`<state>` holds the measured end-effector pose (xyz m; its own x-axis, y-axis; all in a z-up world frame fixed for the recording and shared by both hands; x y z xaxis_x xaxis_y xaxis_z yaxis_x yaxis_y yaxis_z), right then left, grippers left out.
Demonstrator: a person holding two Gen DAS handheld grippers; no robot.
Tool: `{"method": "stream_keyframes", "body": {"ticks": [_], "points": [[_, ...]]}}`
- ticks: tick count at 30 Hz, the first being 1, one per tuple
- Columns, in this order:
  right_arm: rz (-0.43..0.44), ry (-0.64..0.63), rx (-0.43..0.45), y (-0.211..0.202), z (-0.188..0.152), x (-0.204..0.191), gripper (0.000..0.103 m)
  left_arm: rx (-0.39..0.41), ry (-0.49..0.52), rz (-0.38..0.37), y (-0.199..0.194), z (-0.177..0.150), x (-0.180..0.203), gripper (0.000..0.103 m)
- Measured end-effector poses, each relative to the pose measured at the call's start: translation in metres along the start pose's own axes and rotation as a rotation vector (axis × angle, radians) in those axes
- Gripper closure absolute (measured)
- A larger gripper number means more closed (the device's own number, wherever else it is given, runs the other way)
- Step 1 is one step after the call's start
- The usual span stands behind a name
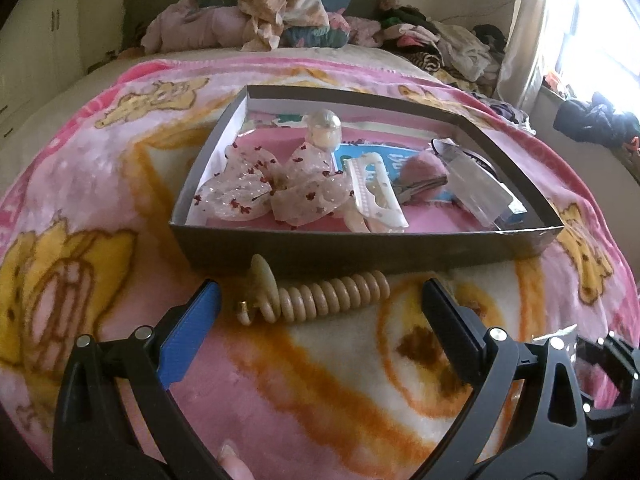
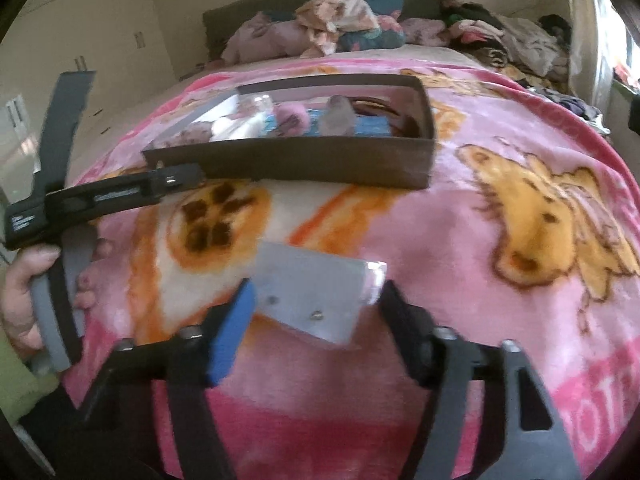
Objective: Organize jewelry
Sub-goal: 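Grasp the wooden bead spring tie with the left tool while the right tool grasps the stud card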
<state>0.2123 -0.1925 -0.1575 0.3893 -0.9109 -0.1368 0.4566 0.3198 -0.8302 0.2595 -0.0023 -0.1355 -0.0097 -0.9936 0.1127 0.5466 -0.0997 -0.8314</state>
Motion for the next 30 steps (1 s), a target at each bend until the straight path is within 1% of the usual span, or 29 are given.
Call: {"method": "stream_keyframes", "body": {"ticks": [1, 4, 5, 7, 8, 9, 10, 12, 14, 18, 20, 30], "points": [[0.001, -0.009, 0.003, 0.0, 0.0, -0.003, 0.055, -0.003, -0.003, 0.002, 0.002, 0.0, 0.0, 0.012], [0.012, -0.029, 0.012, -0.004, -0.001, -0.009, 0.06, -0.017, -0.007, 0.011, 0.006, 0.0, 0.0, 0.012], [0.022, -0.035, 0.015, -0.005, -0.001, -0.011, 0.067, -0.019, -0.005, 0.014, 0.006, 0.0, 0.0, 0.012], [0.043, -0.045, 0.021, -0.007, 0.0, -0.015, 0.069, -0.026, -0.004, 0.02, 0.008, 0.001, 0.001, 0.012], [0.051, -0.049, 0.024, -0.008, 0.0, -0.017, 0.072, -0.029, -0.003, 0.023, 0.009, 0.001, 0.001, 0.014], [0.056, -0.052, 0.029, -0.009, 0.001, -0.019, 0.073, -0.035, -0.003, 0.027, 0.009, 0.001, 0.001, 0.02], [0.063, -0.054, 0.033, -0.011, 0.003, -0.02, 0.074, -0.037, -0.005, 0.029, 0.01, 0.001, 0.001, 0.022], [0.077, -0.056, 0.037, -0.013, 0.004, -0.023, 0.077, -0.041, -0.01, 0.027, 0.011, 0.002, 0.001, 0.034], [0.085, -0.06, 0.042, -0.015, 0.005, -0.025, 0.082, -0.046, -0.011, 0.028, 0.011, 0.002, 0.0, 0.036], [0.101, -0.069, 0.054, -0.02, 0.007, -0.03, 0.085, -0.047, -0.001, 0.022, 0.01, 0.001, 0.002, 0.037], [0.113, -0.074, 0.058, -0.023, 0.007, -0.032, 0.088, -0.046, 0.002, 0.017, 0.008, 0.0, 0.002, 0.037], [0.119, -0.095, 0.1, -0.037, 0.015, -0.04, 0.088, -0.018, 0.016, 0.006, -0.015, -0.008, -0.003, 0.037]]}}
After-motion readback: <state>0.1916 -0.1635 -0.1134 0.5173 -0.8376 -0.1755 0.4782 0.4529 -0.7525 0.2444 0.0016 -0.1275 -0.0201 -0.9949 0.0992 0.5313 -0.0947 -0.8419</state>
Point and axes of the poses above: each gripper's, at about its wrist camera, not at the fingertips, and y roughly the way its jaws point, x to its right, z to its top, the point moved 6 cm from there along y, roughly the way its jaws point, and after that the axes turned 11 degrees about -x, right-handed, at the moved point
